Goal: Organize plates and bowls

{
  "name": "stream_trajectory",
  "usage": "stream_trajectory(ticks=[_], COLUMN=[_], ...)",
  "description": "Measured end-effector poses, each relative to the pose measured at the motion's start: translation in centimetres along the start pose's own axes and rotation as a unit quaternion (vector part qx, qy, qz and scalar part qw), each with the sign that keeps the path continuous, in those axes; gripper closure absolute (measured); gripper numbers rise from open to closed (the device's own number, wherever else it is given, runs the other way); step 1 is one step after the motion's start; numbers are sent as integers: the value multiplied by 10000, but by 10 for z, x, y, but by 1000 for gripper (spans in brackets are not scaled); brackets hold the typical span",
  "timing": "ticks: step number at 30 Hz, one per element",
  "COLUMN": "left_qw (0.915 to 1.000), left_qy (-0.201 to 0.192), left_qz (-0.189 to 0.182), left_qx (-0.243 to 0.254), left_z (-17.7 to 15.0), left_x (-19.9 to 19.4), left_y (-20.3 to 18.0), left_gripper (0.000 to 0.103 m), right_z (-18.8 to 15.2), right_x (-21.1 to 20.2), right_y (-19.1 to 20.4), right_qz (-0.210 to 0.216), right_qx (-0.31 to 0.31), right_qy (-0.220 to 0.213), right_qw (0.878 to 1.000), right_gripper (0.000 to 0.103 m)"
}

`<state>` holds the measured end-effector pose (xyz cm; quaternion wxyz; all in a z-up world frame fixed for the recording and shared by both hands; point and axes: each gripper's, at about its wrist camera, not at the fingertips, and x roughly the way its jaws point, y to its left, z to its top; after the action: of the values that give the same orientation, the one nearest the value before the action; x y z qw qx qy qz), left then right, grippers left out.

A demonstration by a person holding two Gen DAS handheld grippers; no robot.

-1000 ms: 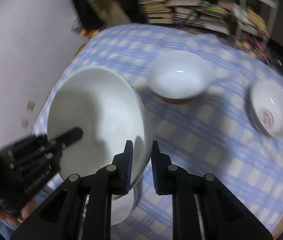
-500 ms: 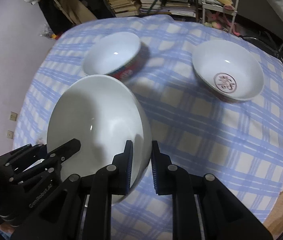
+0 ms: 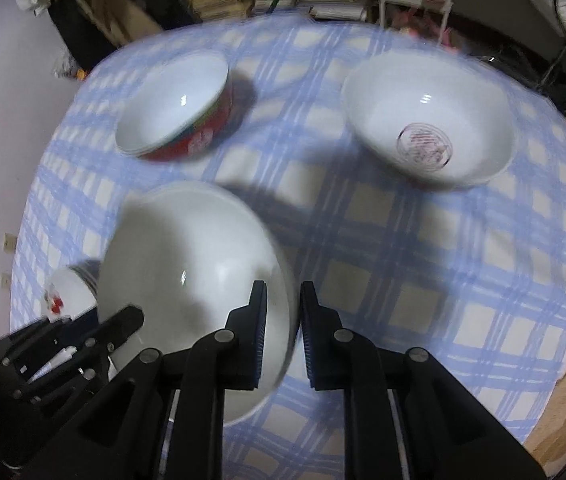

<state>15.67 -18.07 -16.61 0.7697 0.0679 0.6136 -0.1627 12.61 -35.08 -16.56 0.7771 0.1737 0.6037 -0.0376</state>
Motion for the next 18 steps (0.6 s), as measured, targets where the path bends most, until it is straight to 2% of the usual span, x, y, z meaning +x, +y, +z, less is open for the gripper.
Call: stream_trajectory(ticks=[5,7,11,13,15,16,18], left_qw=[9999,9997,9989,9978,9970,9964,9956], left_qy=[-88,-148,-396,-556,-659,-738,-833], left_qz=[86,110,200,303,365,388,417], left_qx=[-119,-134,-153,-178,-188,-162,-132], left_z=[5,9,21,31,39,46,56], left_x=[-18,-26,-41,-49,-55,-59,-62], left_y=[8,10,14,18,20,22,23], left_gripper=[81,77,71,69,60,58,53], right_z=[6,8,14,19,28,32,41], right_x=[-27,-34,-44,-51,-59,-62,-72], right_y=[-1,1,11,15,20,22,27], right_qz=[425,544,685,688,633,603,576], right_qx=[68,64,-23,-116,-218,-292,-501], right_qy=[-585,-768,-1085,-1195,-1379,-1442,-1626], right_qw=[9974,9955,9917,9904,9882,9873,9837], right_gripper=[76,73,61,60,51,41,36])
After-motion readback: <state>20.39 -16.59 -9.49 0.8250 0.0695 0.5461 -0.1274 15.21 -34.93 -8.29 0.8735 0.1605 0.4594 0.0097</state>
